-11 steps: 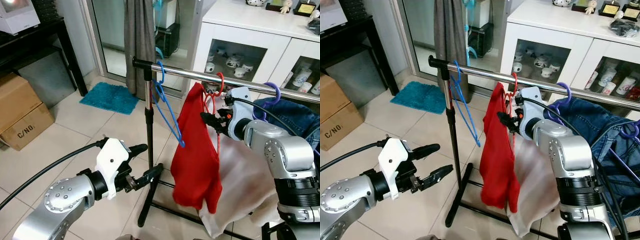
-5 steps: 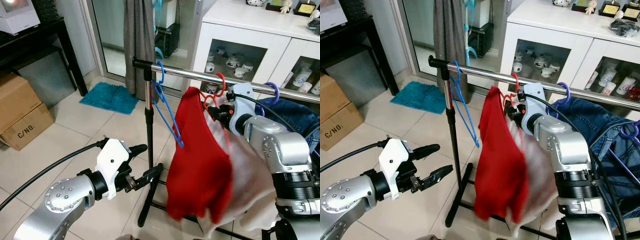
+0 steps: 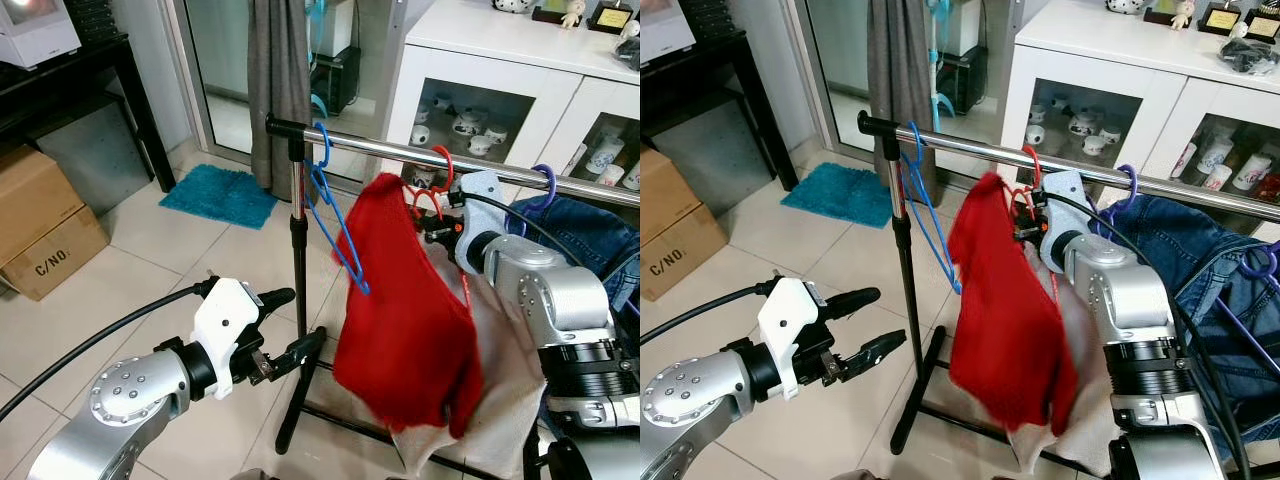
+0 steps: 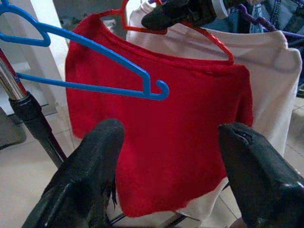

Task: Hang hanger

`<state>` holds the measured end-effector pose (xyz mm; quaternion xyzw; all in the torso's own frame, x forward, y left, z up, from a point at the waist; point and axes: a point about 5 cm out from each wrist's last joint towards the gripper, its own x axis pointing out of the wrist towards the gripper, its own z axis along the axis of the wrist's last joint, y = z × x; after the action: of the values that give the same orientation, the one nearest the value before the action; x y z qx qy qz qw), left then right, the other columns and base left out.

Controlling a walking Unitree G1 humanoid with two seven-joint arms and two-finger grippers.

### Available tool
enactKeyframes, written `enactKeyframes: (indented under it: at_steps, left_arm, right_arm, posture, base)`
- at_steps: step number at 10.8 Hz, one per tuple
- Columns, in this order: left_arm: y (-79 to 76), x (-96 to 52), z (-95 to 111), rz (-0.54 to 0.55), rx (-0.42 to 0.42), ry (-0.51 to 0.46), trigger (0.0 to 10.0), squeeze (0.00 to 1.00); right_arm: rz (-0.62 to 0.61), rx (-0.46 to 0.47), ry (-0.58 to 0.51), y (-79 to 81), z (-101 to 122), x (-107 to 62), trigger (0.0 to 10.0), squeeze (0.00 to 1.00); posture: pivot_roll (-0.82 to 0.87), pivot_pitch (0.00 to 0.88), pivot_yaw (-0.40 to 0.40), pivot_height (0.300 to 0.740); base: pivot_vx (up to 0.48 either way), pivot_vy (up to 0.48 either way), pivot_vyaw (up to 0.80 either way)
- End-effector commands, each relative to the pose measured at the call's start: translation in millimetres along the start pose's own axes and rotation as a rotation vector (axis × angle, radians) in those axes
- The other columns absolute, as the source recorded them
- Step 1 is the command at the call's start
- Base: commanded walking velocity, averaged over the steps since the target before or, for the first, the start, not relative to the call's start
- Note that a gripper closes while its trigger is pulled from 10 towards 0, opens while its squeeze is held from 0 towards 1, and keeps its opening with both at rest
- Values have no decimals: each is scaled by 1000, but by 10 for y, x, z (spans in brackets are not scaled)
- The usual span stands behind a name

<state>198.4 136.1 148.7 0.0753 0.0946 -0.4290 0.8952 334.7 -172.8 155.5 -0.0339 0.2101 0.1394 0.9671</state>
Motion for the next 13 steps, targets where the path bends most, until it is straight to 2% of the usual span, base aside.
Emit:
enactKeyframes:
  at_steps: [1,5,6,7,8,9,10,11,13]
  left_arm:
    - [9,1,-24,-4,7,12,10000,0]
    - [44,12,-19,33,3,-3,10000,0]
    - [51,15,-15,41,6,-4,10000,0]
    - [65,17,-10,54,10,-6,10000,0]
    - [138,12,-12,138,21,-5,10000,0]
    - [258,13,-11,280,12,-16,10000,0]
    - [285,5,0,328,5,-42,10000,0]
    - [299,-9,-3,387,-16,-55,10000,0]
    - [292,11,-60,423,-21,-44,10000,0]
  right_arm:
    - [4,-10,-29,10,80,12,0,0]
    - [32,27,-74,50,99,-47,0,0]
    - [-5,-5,-76,44,91,-56,0,0]
    - [5,15,-80,52,93,-58,0,0]
    - [14,23,-112,70,127,-87,0,0]
    - [24,-6,-176,84,176,-140,0,0]
    - [43,-2,-213,109,190,-181,0,0]
    - [52,-10,-273,151,190,-291,0,0]
    - [59,-8,-303,228,59,-387,0,0]
  posture:
    - [-55,0,-6,740]
    - [-59,0,1,740]
    - [-59,0,6,740]
    - [-58,0,10,740]
    - [-54,0,15,740]
    - [-49,0,13,740]
    - [-49,0,9,740]
    - [-46,0,8,740]
    - [-43,0,8,740]
  base:
    - [0,0,0]
    - [0,0,0]
    - [0,0,0]
    - [0,0,0]
    - [0,0,0]
    - [0,0,0]
    - [0,0,0]
    - [0,0,0]
    - [-127,0,0]
